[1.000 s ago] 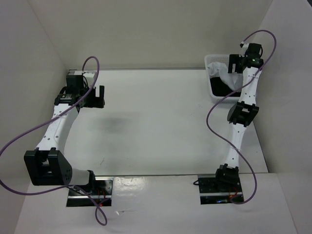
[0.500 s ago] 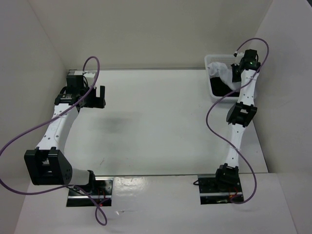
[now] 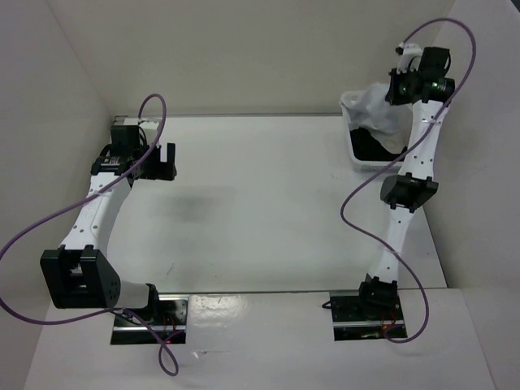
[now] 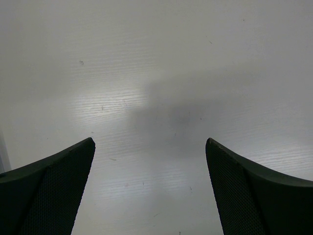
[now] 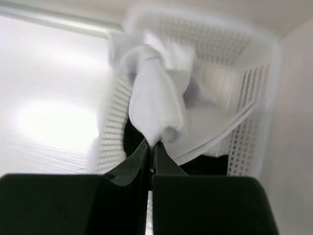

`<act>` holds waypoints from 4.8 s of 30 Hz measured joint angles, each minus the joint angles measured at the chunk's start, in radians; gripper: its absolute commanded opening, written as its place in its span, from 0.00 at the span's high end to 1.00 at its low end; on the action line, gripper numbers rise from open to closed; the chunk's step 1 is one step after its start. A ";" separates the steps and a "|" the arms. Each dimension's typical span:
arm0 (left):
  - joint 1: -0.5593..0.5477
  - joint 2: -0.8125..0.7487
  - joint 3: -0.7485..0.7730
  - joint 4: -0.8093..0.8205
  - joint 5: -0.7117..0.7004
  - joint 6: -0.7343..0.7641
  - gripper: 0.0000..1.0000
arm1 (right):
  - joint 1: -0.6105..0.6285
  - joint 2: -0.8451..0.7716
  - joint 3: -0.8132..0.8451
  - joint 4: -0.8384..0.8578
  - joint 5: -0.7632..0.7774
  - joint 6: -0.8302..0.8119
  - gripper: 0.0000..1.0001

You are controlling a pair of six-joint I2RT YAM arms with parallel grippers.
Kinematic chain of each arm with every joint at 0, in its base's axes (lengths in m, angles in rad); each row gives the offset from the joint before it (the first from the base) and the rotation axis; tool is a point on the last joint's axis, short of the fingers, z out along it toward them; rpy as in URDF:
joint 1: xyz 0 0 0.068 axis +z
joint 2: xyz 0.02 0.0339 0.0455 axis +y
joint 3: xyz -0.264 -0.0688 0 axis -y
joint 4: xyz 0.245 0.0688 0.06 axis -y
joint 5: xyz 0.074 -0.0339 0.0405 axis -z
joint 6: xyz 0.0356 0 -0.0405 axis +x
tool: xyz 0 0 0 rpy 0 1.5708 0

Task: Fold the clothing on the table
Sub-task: Grab the skirt from the pile, then move the skirt to the center of the board, then flatten the skirt out

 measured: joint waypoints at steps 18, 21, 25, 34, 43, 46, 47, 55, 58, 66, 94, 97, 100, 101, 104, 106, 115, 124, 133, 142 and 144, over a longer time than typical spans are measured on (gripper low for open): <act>0.000 0.000 -0.010 0.000 0.010 0.001 0.00 | 0.488 -0.497 0.014 -0.046 -0.124 0.015 1.00; 0.000 0.000 -0.010 0.000 0.012 0.001 0.00 | 0.490 -0.496 -0.044 -0.062 -0.167 0.016 1.00; 0.000 0.000 -0.010 -0.001 0.017 0.005 0.00 | 0.499 -0.480 -0.195 -0.062 -0.163 0.019 0.32; 0.000 -0.004 -0.011 -0.010 0.043 0.024 0.00 | 0.546 -0.229 -0.383 -0.074 0.074 0.061 0.01; -0.051 -0.117 -0.019 -0.030 0.068 0.050 0.00 | 0.741 -0.668 -0.667 -0.029 0.229 0.133 0.01; -0.103 -0.190 -0.033 -0.032 0.036 0.053 0.00 | 0.925 -0.958 -0.866 0.059 0.270 0.132 0.01; -0.117 -0.212 -0.039 -0.031 0.026 0.055 0.00 | 0.942 -1.052 -0.945 0.086 0.283 0.128 0.01; -0.132 -0.324 -0.108 -0.026 -0.034 0.071 0.00 | 0.845 -1.245 -1.615 0.342 0.463 0.112 0.01; -0.132 -0.320 -0.131 -0.026 -0.064 0.072 0.00 | 0.838 -1.029 -1.703 0.386 0.459 0.109 0.01; -0.132 -0.263 -0.137 -0.031 -0.127 0.071 0.00 | 0.836 -0.792 -1.659 0.429 0.418 0.124 0.01; -0.132 -0.152 -0.144 -0.025 -0.211 0.069 0.00 | 0.901 -0.229 -1.110 0.515 0.129 0.381 0.21; -0.132 -0.152 -0.144 -0.025 -0.212 0.069 0.00 | 0.947 -0.198 -1.061 0.502 0.164 0.365 0.49; -0.132 -0.152 -0.144 -0.024 -0.212 0.069 0.00 | 0.978 -0.176 -1.038 0.477 0.191 0.329 0.74; -0.132 -0.152 -0.144 -0.023 -0.212 0.069 0.00 | 0.987 -0.174 -1.036 0.467 0.199 0.310 0.80; -0.132 -0.152 -0.144 -0.020 -0.212 0.069 0.00 | 1.004 -0.188 -1.067 0.470 0.220 0.253 1.00; -0.132 -0.152 -0.144 -0.019 -0.212 0.069 0.00 | 1.010 -0.219 -1.122 0.494 0.227 0.226 1.00; -0.132 -0.153 -0.144 -0.019 -0.208 0.069 0.00 | 1.099 -0.500 -1.562 0.481 0.225 -0.068 1.00; -0.132 -0.155 -0.144 -0.019 -0.196 0.069 0.00 | 1.140 -0.673 -1.811 0.326 0.363 -0.317 0.28; -0.132 -0.155 -0.144 -0.019 -0.191 0.069 0.00 | 1.087 -0.928 -1.598 0.256 0.267 -0.304 0.01; -0.132 -0.153 -0.144 -0.019 -0.193 0.069 0.00 | 1.087 -0.864 -1.535 0.357 0.224 -0.074 0.01; -0.132 -0.148 -0.144 -0.018 -0.196 0.069 0.00 | 1.087 -0.785 -1.547 0.375 0.230 -0.012 0.01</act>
